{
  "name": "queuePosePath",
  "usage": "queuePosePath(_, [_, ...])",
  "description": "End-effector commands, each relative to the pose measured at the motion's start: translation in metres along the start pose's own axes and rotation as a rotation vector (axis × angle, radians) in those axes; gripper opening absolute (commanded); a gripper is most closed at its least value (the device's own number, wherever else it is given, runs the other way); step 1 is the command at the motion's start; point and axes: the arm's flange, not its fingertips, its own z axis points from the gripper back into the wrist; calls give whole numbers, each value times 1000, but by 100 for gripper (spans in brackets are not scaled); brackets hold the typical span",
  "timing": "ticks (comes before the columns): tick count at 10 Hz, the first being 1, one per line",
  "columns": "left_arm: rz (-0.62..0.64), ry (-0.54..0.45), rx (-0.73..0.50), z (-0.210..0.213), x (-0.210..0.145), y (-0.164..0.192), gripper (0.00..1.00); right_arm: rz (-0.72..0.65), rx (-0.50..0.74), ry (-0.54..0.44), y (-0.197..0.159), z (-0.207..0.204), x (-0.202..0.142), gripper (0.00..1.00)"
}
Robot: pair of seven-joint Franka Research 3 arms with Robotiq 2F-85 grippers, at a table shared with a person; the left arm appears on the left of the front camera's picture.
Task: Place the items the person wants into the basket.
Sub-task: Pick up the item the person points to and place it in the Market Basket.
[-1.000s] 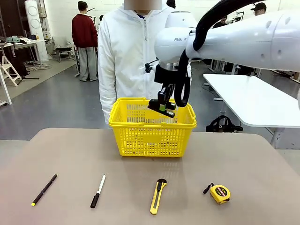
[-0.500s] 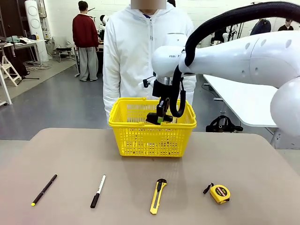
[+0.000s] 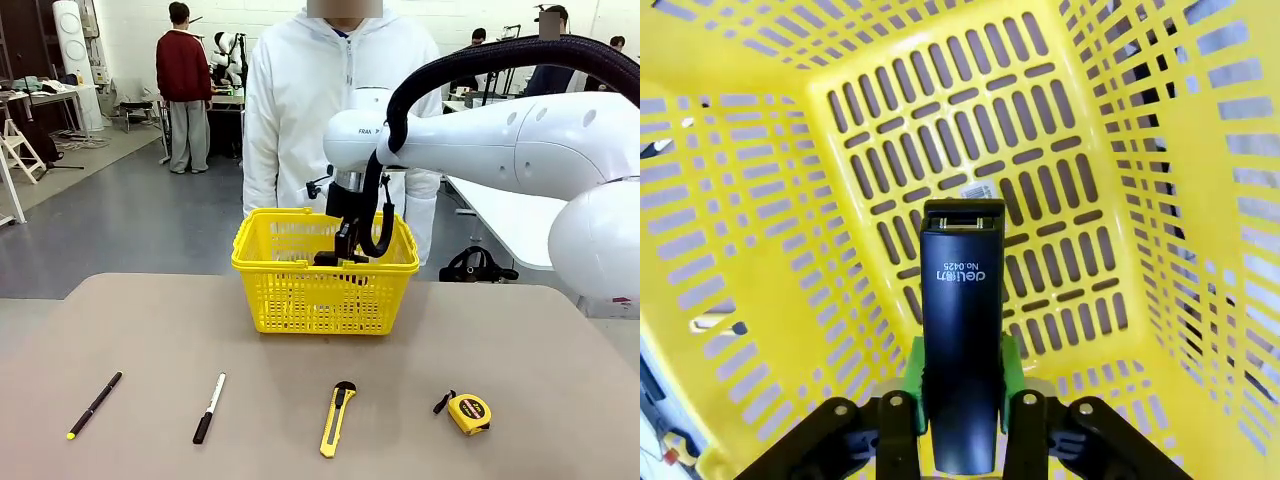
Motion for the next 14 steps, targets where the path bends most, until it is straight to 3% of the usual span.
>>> queuePosePath(1, [-15, -8, -16, 1, -1, 1, 100, 18, 38, -11, -7, 11, 11, 91])
queuePosePath(2, [-15, -8, -16, 1, -1, 1, 100, 20, 39, -9, -7, 11, 11, 100])
queuePosePath(3, [-15, -8, -16, 1, -1, 1, 100, 21, 39, -6, -7, 11, 11, 95])
queuePosePath(4, [-15, -8, -16, 1, -1, 1, 100, 19, 40, -3, -7, 11, 11, 100])
queuePosePath(8, [-15, -8, -16, 1, -1, 1, 100, 19, 40, -8, -4, 14, 12, 100])
queuePosePath(10, [-15, -8, -16, 1, -1, 1, 100, -41, -12, 3, 16, 49, -4, 100])
queuePosePath(12, [-15, -8, -16, 1, -1, 1, 100, -264, -227, 22, 71, 147, -109, 100])
queuePosePath(14, [-15, -8, -16, 1, -1, 1, 100, -446, -359, -68, 158, 224, -244, 100])
